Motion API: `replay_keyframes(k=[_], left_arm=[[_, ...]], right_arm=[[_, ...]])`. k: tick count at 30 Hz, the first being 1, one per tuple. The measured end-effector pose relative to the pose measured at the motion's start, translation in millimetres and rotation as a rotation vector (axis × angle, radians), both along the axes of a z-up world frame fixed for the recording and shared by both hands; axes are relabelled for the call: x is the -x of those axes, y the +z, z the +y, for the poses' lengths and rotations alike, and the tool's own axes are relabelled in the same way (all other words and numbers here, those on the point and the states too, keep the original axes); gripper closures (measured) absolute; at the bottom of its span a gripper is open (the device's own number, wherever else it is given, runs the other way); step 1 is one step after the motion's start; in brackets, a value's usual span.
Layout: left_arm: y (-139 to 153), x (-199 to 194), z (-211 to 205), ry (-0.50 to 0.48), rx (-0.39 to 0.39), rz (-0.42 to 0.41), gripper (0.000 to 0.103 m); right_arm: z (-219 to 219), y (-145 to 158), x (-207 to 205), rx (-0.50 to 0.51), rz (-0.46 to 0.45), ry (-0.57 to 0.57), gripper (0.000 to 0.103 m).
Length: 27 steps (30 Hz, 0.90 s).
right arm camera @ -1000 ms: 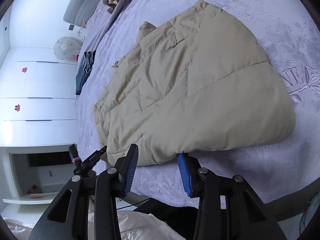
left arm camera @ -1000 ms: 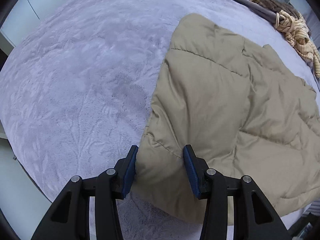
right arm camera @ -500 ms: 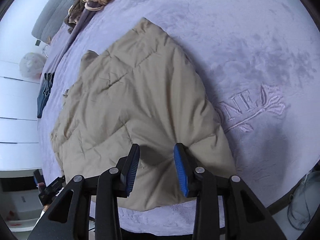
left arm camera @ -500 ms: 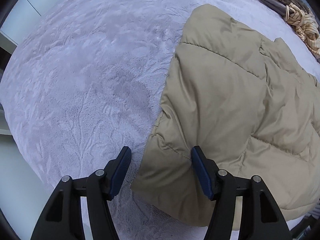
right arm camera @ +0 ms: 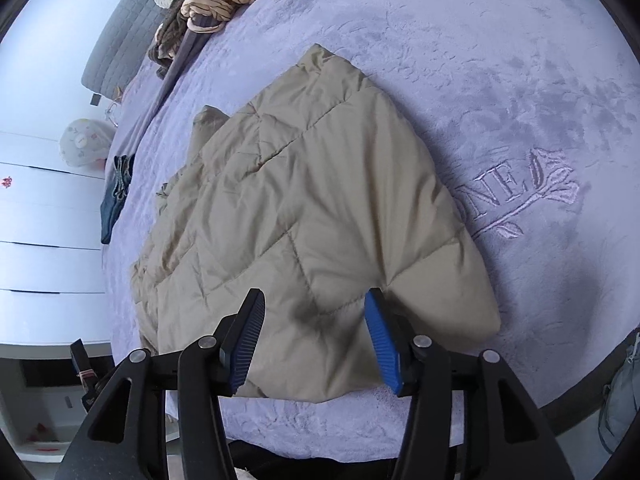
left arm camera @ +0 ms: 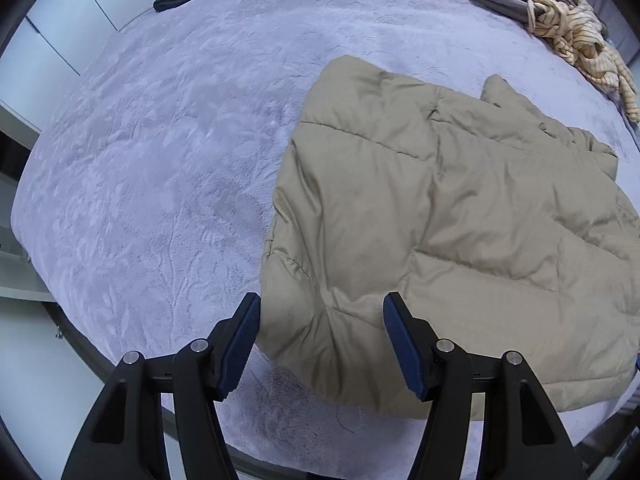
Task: Fold large clothes
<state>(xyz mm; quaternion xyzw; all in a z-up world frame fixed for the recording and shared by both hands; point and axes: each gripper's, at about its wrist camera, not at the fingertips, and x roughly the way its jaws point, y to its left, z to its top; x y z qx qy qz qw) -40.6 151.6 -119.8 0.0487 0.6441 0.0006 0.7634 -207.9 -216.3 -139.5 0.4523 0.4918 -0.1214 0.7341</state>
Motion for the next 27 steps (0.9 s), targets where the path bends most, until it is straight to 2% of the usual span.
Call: replay_keyframes(k=[2,3,4,11,12,14,15,16,18,27], left_arm=[[7,6,-5,-0.014,0.009,-0.011,0.021],[12,9,-11,-0.021,0.015,-0.025,0.009],[17,12,-17,-0.029,0.015,-0.041,0.008],[36,31,-54,-0.130,0.014,-0.063,0.007],[38,34,-58,-0.139,0.015,-0.066,0.000],[45,44,-67,-0.160,0.015,-0.076,0.000],[48,48,-70,-0.171,0.012,-0.075,0.000],[49,51,-72,-0.179,0.009,-0.074,0.000],[51,59,-77,-0.187,0.004,-0.067,0.000],[50,61,-78,-0.207,0.013,-0.068,0.000]], right_arm=[[4,5,3,-0.004,-0.012,0.015,0.045],[6,7,4,-0.001,-0.018,0.023,0.045],[8,9,4,0.001,-0.023,0.028,0.045],[10,15,18,-0.005,-0.043,0.040,0.044],[10,15,19,-0.005,-0.043,0.040,0.044],[11,16,23,-0.005,-0.050,0.040,0.044],[12,16,24,-0.005,-0.054,0.040,0.039],[13,16,26,-0.003,-0.057,0.038,0.030],[15,16,30,-0.002,-0.067,0.034,0.024],[27,19,29,0.019,-0.053,0.048,0.022]])
